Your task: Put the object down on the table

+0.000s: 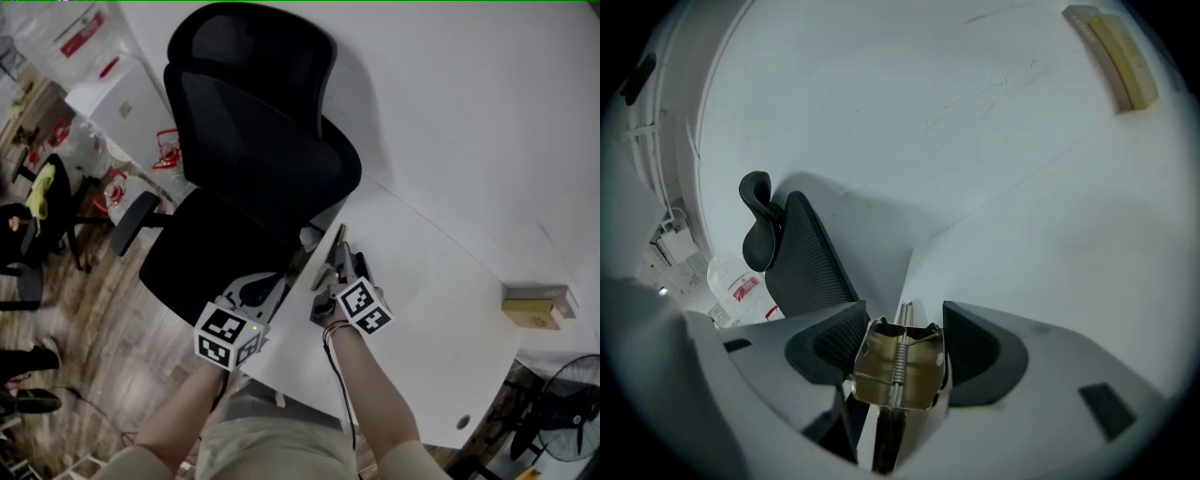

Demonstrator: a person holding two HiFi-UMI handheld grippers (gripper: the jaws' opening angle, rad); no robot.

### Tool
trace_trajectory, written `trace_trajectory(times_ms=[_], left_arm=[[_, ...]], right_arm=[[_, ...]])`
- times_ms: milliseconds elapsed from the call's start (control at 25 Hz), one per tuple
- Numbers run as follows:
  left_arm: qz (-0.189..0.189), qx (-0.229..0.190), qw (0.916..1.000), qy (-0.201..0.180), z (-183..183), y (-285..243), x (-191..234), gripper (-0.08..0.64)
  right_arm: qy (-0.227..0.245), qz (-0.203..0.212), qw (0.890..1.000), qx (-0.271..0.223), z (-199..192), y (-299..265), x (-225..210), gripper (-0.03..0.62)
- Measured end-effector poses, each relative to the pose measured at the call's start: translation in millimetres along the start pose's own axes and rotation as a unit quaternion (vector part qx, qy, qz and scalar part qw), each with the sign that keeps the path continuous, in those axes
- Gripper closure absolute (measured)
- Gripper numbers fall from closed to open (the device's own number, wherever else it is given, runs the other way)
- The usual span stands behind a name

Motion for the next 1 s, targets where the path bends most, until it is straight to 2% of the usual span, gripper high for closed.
trace_trajectory(times_ms=[200, 440, 720, 880, 1000], left_arm=[[-0.007, 0.007, 0.9999, 0.005, -6, 5, 0, 0.535], [-0.004, 0.009, 0.9998, 0.017, -14, 11, 1, 0.535], [-0.007, 0.013, 0.9997, 0.018, -17, 15, -4, 0.535], [-0.012, 0.017, 0.9996, 0.019, -18, 16, -9, 0.535], [-0.017, 0.018, 0.9996, 0.016, -17, 17, -13, 0.535]], right_arm=[[-0.023, 0.011, 0.999, -0.024, 3, 6, -3, 0.333], [-0.069, 0.047, 0.995, -0.056, 10, 12, -9, 0.278], [-0.022, 0.073, 0.995, -0.068, 12, 22, -9, 0.236], [0.028, 0.084, 0.994, -0.069, 13, 29, -12, 0.207], [0.037, 0.088, 0.993, -0.071, 16, 34, -17, 0.202]])
Point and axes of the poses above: the fingertips, and each gripper's own axes: y backward along the fingers, x to its left, z out of its top, the point moved 5 cm from there along y, backward along the fingers
